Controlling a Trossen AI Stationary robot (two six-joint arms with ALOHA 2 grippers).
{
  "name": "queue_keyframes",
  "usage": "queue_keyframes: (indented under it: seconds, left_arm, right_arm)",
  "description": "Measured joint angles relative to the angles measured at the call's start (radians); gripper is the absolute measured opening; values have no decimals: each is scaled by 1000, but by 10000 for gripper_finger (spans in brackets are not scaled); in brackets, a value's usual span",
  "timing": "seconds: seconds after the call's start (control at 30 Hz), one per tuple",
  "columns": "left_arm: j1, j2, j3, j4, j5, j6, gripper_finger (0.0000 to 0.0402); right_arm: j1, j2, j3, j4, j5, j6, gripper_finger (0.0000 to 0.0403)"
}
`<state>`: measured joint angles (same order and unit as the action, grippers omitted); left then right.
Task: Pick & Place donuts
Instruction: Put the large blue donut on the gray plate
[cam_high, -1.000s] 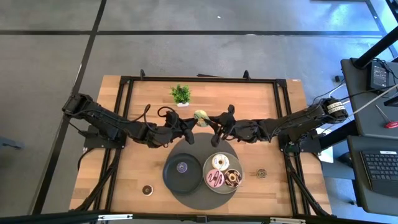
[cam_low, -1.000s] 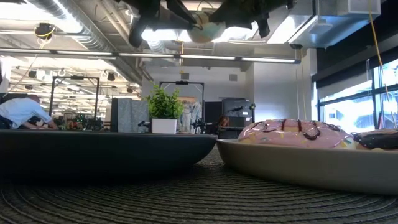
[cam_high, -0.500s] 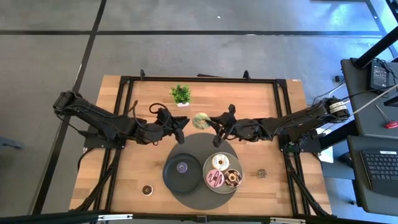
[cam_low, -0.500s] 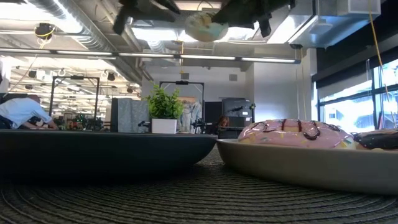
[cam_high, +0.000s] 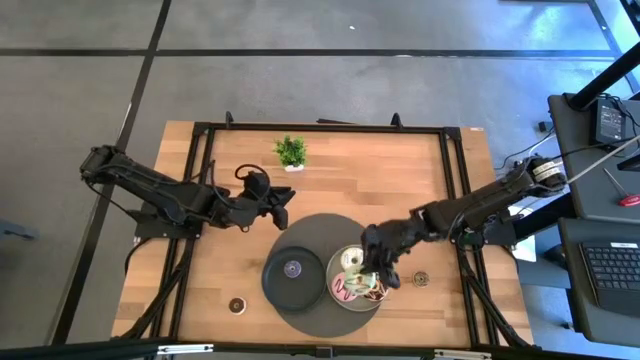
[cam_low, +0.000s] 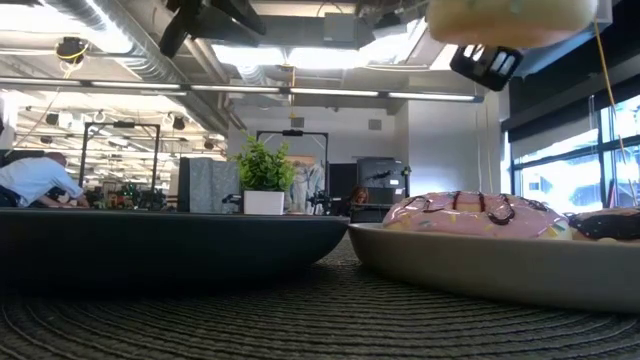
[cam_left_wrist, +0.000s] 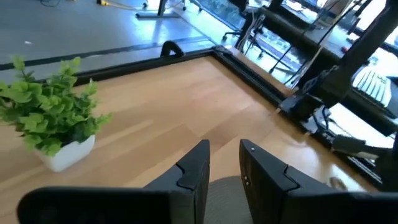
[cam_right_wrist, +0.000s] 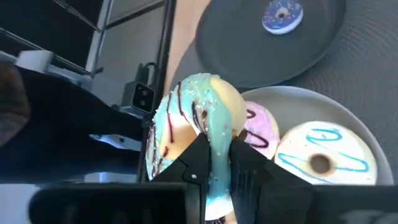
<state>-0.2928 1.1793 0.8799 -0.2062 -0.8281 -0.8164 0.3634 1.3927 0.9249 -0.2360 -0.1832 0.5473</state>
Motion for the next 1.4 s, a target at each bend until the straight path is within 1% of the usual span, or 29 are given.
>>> queue_keyframes:
  seconds: [0.1, 0.2, 0.4, 0.73, 0.9, 1.1, 1.23, 1.4]
  left_arm:
    - [1, 8, 1, 2, 20, -9, 83]
    - [1, 14, 0, 5, 45, -12, 81]
    - [1, 25, 0, -4, 72, -36, 80]
    - [1, 37, 0, -3, 99, -37, 81]
    - [1, 37, 0, -3, 98, -37, 83]
    - [1, 37, 0, -4, 94, -35, 81]
    - [1, 37, 0, -4, 94, -34, 79]
    - [1, 37, 0, -4, 94, -34, 83]
  right_arm:
    - [19, 23, 0, -2, 56, 12, 49]
    - [21, 38, 0, -3, 77, 18, 49]
    - [22, 87, 0, -40, 76, 11, 49]
    - [22, 193, 0, -43, 54, -7, 49]
    - [21, 241, 0, -42, 72, -5, 49]
    - [21, 265, 0, -43, 85, -26, 50]
    - [21, 264, 1, -45, 86, -31, 73]
    - [21, 253, 1, -48, 86, -32, 129]
